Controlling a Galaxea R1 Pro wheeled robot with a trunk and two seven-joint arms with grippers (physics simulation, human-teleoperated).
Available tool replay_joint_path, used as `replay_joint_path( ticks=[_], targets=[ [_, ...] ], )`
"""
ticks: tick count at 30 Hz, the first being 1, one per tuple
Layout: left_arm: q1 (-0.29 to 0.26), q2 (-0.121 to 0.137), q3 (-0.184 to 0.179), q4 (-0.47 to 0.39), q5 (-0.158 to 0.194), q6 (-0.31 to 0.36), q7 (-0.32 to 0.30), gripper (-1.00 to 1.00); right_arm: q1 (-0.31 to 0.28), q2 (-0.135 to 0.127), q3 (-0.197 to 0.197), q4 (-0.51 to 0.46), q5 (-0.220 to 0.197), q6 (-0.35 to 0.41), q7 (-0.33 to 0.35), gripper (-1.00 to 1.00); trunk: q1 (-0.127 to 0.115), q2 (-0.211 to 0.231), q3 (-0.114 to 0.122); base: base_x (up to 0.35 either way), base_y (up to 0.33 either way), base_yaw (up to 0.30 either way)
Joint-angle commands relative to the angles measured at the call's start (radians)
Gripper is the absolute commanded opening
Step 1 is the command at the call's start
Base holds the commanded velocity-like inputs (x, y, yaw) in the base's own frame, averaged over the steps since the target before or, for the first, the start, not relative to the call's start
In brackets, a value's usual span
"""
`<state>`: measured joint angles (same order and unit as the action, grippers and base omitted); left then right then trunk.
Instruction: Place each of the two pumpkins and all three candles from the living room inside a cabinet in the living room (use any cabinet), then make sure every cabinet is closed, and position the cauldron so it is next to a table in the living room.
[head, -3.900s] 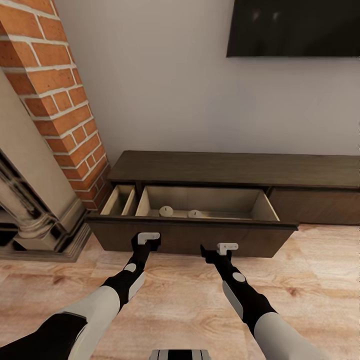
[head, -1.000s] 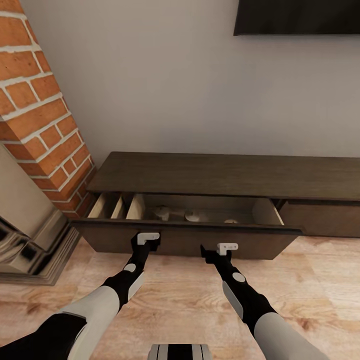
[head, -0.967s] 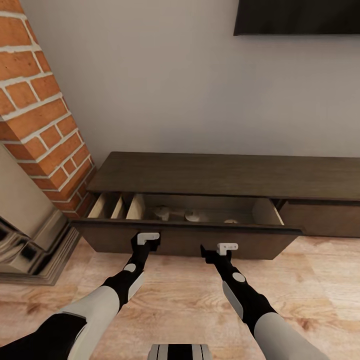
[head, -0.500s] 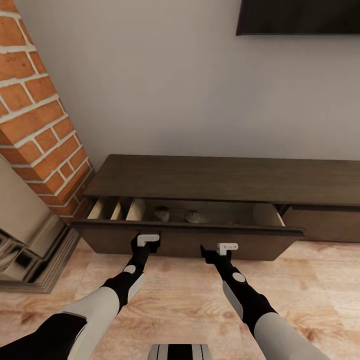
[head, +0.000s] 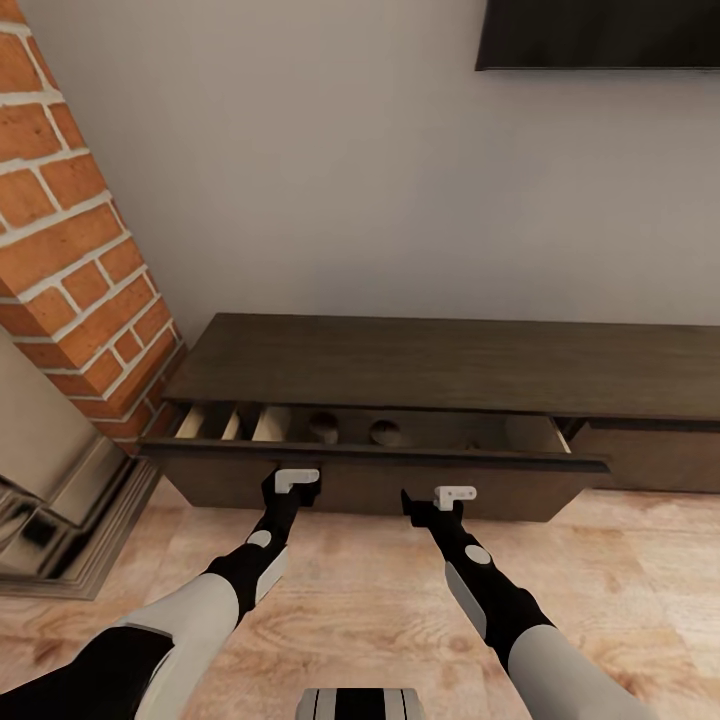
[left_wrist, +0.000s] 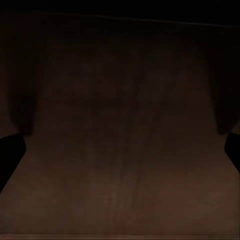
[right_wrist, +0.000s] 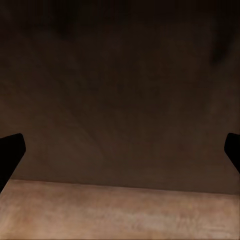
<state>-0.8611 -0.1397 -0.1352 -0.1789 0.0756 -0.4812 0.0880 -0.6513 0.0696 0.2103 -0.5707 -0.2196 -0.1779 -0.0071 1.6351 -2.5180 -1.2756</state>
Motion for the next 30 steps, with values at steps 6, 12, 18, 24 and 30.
replay_joint_path(
  ticks=[6, 12, 18, 24, 30],
  targets=[
    [-0.001, 0.000, -0.005, 0.001, 0.009, -0.004, 0.006, 1.00, -0.001, -0.001, 0.005, 0.001, -0.011, -0.005, -0.001, 1.00, 0.000, 0.000, -0.001, 0.022, 0.000, 0.000],
    [-0.001, 0.000, -0.005, 0.001, 0.009, -0.004, 0.006, 1.00, -0.001, -0.001, 0.006, 0.001, -0.011, -0.005, -0.001, 1.00, 0.000, 0.000, -0.001, 0.075, 0.000, 0.000],
    [-0.001, 0.000, -0.006, 0.001, 0.009, -0.002, 0.006, 1.00, -0.001, -0.001, 0.005, 0.001, -0.011, -0.005, -0.001, 1.00, 0.000, 0.000, -0.001, 0.193, 0.000, 0.000],
    [-0.001, 0.000, -0.006, 0.001, 0.009, -0.002, 0.006, 1.00, -0.001, -0.001, 0.004, 0.001, -0.011, -0.005, -0.001, 1.00, 0.000, 0.000, -0.001, 0.084, 0.000, 0.000],
    [-0.001, 0.000, -0.006, 0.001, 0.009, -0.002, 0.006, 1.00, -0.001, -0.001, 0.004, 0.000, -0.011, -0.005, -0.001, 1.00, 0.000, 0.000, -0.001, 0.074, 0.000, 0.000]
  ],
)
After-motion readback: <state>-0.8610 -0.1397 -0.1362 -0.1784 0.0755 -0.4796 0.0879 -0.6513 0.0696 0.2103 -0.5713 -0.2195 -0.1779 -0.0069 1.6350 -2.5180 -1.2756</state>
